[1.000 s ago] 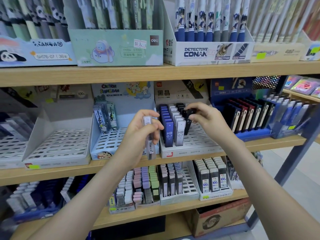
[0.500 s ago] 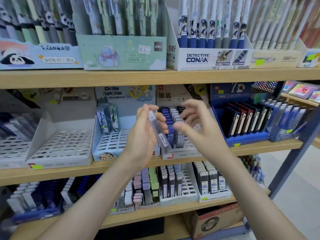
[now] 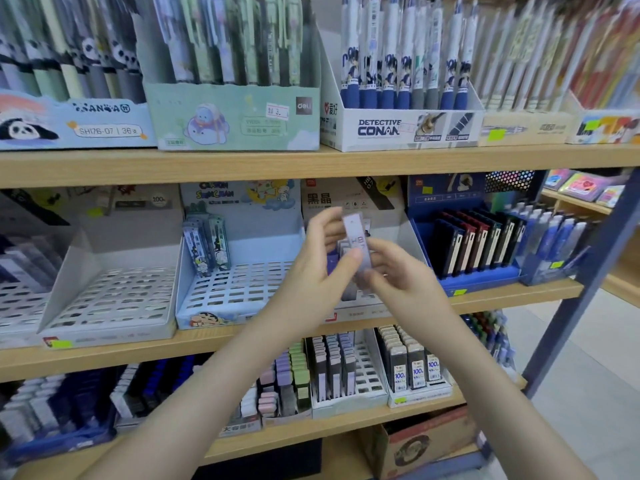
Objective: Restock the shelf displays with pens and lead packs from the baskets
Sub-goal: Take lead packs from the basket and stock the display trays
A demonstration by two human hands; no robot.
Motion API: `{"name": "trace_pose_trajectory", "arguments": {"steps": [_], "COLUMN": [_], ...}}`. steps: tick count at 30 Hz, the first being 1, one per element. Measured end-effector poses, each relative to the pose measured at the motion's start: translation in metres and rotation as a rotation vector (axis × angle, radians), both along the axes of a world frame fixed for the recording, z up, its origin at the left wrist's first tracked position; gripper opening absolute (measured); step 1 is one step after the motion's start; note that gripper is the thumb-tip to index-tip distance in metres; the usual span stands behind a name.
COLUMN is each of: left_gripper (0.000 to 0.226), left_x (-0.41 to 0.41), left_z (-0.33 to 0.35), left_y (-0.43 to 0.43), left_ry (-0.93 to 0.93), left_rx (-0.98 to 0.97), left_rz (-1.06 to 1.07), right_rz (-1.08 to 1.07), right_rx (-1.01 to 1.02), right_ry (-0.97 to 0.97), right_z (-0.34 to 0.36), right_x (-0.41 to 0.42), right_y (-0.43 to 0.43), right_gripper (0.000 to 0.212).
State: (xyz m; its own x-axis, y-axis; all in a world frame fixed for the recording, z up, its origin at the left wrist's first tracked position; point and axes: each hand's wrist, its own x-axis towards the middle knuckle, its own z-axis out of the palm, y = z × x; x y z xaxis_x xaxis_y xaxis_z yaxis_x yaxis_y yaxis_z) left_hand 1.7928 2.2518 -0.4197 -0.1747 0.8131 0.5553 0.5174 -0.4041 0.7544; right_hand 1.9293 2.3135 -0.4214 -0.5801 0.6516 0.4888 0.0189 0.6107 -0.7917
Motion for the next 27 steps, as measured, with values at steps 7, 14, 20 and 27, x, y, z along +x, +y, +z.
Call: {"name": "trace_pose_trajectory", "arguments": {"steps": [7,14,20,27], "left_gripper": [0.045,0.04,0.041,0.045], "left_x": [-0.028,-0.033,-0.035,-0.039], "left_z": [-0.031,-0.039,-0.041,-0.042], "left_y": [0.029,0.04,0.039,0.037], "left_ry": [0.895,0.981,0.975,0.982], "left_rx": [0.135,0.297,0.295,0.269], "left_rz": [0.329,0.379,0.371,0.396], "right_rz": [-0.091,-0.129,-0.263,-0.251], "right_rx": [-0.331,-0.375,-0.325,-0.32], "right_ry": [0.159,0.243,0.104,0.035], "right_z": [-0.019,-0.019,-0.02,-0.025], "right_x": [0.003,-0.013,-0.024,-0.033], "right_y": [0.048,0.077,0.098,0.117], "right_gripper": [0.014,0.007,0.012,0.003]}}
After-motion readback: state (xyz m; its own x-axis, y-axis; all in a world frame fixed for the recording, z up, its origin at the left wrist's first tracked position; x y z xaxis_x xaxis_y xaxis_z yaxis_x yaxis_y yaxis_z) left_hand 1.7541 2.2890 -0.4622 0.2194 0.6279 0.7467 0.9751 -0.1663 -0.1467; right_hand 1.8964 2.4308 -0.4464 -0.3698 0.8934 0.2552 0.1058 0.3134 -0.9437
